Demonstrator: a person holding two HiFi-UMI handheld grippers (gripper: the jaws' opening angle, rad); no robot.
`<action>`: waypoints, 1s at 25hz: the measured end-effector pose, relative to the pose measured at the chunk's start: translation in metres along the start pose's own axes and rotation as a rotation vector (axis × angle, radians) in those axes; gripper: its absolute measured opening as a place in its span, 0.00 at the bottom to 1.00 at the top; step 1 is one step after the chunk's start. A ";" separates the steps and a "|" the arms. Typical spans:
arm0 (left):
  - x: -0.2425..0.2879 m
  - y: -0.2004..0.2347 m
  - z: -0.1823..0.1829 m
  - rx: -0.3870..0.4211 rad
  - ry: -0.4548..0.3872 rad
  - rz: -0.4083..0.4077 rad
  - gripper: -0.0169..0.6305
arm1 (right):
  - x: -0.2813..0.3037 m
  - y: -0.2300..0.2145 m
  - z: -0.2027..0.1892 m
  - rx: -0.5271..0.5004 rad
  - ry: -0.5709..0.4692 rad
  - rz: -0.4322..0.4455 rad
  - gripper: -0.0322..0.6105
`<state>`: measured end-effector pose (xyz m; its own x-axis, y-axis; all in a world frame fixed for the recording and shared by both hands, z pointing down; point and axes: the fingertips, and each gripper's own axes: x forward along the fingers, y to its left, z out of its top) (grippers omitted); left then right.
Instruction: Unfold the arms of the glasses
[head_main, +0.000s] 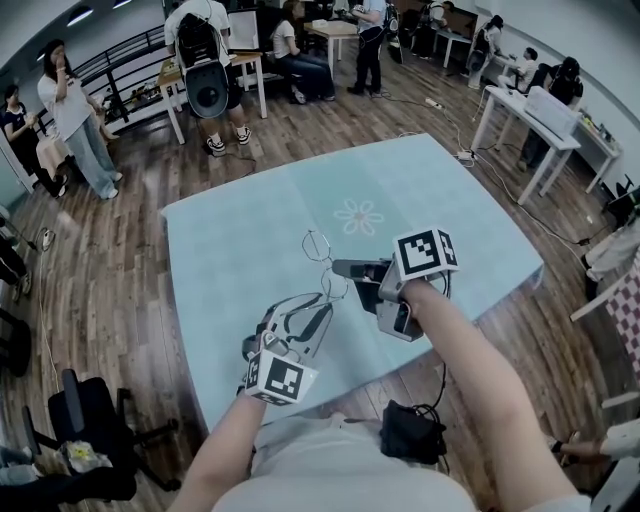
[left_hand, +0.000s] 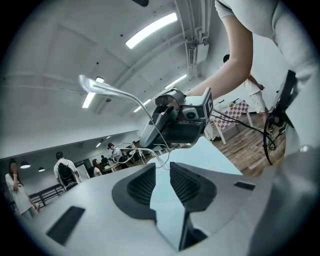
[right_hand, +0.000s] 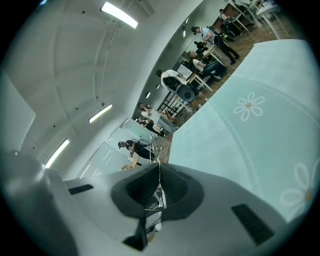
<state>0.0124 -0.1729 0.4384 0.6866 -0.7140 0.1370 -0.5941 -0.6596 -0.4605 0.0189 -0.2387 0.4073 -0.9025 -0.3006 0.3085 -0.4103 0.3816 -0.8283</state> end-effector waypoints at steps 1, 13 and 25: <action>-0.001 0.000 0.000 -0.001 -0.002 -0.002 0.17 | 0.000 -0.001 0.000 0.001 0.002 -0.002 0.07; -0.014 0.006 -0.004 -0.058 -0.041 0.005 0.10 | 0.001 -0.018 -0.001 0.014 0.009 -0.030 0.07; -0.032 0.028 0.003 -0.125 -0.109 0.056 0.08 | -0.001 -0.031 -0.002 -0.002 0.020 -0.064 0.07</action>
<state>-0.0250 -0.1677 0.4191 0.6884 -0.7252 0.0147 -0.6756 -0.6485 -0.3507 0.0324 -0.2485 0.4333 -0.8770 -0.3070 0.3697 -0.4671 0.3642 -0.8057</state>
